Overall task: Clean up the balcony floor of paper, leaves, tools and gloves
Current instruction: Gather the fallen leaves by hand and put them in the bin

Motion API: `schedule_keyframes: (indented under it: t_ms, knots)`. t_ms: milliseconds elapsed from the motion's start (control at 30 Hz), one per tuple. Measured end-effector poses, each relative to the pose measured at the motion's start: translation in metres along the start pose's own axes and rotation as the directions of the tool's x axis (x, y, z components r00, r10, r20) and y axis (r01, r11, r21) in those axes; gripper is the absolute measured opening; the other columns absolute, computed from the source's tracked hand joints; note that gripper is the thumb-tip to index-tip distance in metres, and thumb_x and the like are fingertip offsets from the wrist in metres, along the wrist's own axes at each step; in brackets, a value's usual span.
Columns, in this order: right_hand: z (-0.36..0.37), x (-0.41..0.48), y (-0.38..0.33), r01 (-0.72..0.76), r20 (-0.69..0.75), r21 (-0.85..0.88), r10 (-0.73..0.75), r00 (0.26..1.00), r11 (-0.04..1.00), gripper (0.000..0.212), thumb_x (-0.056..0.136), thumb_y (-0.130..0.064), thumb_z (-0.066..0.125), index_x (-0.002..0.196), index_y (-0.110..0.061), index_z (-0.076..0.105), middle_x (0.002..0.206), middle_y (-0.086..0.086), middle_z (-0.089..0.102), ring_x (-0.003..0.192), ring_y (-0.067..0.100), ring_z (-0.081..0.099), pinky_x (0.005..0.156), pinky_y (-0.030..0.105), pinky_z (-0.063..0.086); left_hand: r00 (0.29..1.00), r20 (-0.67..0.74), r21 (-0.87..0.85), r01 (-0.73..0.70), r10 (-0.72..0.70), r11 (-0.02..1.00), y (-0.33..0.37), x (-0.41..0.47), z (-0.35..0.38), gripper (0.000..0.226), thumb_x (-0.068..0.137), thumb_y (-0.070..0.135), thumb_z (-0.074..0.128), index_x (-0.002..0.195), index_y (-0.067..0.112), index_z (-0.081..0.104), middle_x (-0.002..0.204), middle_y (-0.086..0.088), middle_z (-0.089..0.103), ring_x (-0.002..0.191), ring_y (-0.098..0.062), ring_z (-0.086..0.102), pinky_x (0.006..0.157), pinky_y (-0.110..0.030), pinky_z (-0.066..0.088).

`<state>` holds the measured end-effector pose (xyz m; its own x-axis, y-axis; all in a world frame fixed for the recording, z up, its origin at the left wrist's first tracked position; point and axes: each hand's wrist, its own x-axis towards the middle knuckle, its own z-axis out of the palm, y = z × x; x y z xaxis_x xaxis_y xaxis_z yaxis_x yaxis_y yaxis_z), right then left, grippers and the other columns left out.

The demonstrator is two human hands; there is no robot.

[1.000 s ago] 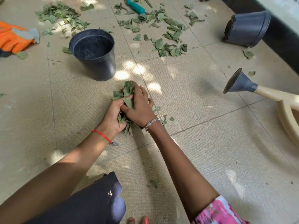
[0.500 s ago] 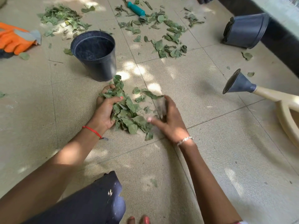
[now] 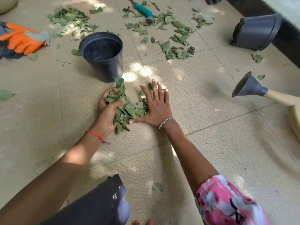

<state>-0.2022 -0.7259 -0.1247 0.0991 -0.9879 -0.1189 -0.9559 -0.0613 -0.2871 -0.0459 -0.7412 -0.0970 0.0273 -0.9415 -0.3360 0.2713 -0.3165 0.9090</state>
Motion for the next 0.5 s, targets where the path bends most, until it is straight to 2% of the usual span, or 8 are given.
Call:
schedule_keyframes:
  t_ms: [67,133,233,300,367,433,500]
  knots:
    - [-0.003,0.008,0.0,0.032,0.011,0.035,-0.033,0.999,0.999,0.125,0.049,-0.083,0.058,0.147,-0.034,-0.002,0.155,0.013,-0.011,0.142,0.031,-0.015,0.113,0.054,-0.008,1.0,0.005,-0.01,-0.007,0.007,1.0,0.0,0.002,-0.001,0.04,0.08,-0.017,0.051,0.088,0.021,0.055,0.083,-0.002,0.062,0.069,-0.012,0.062,0.061,-0.026,0.056]
    - [-0.006,0.012,-0.001,0.075,0.013,0.085,-0.076,0.997,0.994,0.117,0.051,-0.079,0.063,0.146,-0.032,0.012,0.154,0.013,0.01,0.143,0.03,0.002,0.115,0.052,-0.001,1.0,0.008,0.007,-0.023,0.023,1.0,-0.001,0.002,0.001,0.039,0.081,-0.018,0.05,0.087,0.021,0.054,0.081,-0.002,0.061,0.064,-0.008,0.063,0.056,-0.023,0.055]
    - [-0.003,0.01,-0.004,0.162,-0.051,0.206,-0.154,0.987,0.965,0.097,0.059,-0.068,0.068,0.138,-0.02,0.039,0.14,0.01,0.037,0.131,0.026,0.032,0.112,0.044,0.025,0.999,-0.006,0.012,-0.043,0.043,0.999,-0.003,0.002,0.005,0.039,0.081,-0.018,0.05,0.088,0.02,0.053,0.082,-0.002,0.06,0.063,-0.006,0.063,0.057,-0.022,0.054]
    - [-0.001,0.003,-0.009,0.18,-0.064,0.314,-0.168,0.984,0.932,0.082,0.067,-0.051,0.073,0.133,-0.013,0.046,0.136,0.007,0.042,0.124,0.021,0.04,0.105,0.037,0.036,0.998,-0.016,-0.006,-0.065,0.065,0.998,-0.006,0.002,0.009,0.038,0.081,-0.018,0.05,0.088,0.019,0.052,0.082,-0.002,0.06,0.066,-0.007,0.062,0.059,-0.022,0.054]
    - [0.002,-0.007,-0.014,0.14,-0.041,0.427,-0.135,0.99,0.893,0.073,0.071,-0.028,0.075,0.134,-0.006,0.044,0.136,0.007,0.043,0.124,0.019,0.04,0.104,0.028,0.035,0.996,-0.038,-0.011,-0.086,0.085,0.996,-0.01,0.001,0.012,0.038,0.08,-0.018,0.05,0.088,0.019,0.052,0.079,-0.001,0.06,0.064,-0.006,0.061,0.059,-0.021,0.053]
    - [0.007,-0.015,-0.021,0.111,-0.09,0.515,-0.075,0.993,0.85,0.065,0.071,-0.01,0.073,0.13,-0.002,0.046,0.13,0.01,0.046,0.12,0.02,0.042,0.1,0.018,0.03,0.992,-0.066,-0.001,-0.105,0.104,0.995,-0.015,0.0,0.013,0.037,0.08,-0.017,0.051,0.087,0.019,0.053,0.077,-0.001,0.061,0.064,-0.005,0.061,0.06,-0.021,0.052]
    - [0.014,-0.021,-0.029,0.082,-0.162,0.578,0.015,0.987,0.812,0.057,0.071,0.003,0.067,0.125,0.0,0.051,0.124,0.011,0.05,0.115,0.022,0.045,0.096,0.015,0.03,0.989,-0.092,-0.021,-0.114,0.112,0.993,-0.019,-0.001,0.013,0.037,0.08,-0.016,0.052,0.087,0.02,0.054,0.075,0.001,0.063,0.065,-0.007,0.061,0.062,-0.022,0.052]
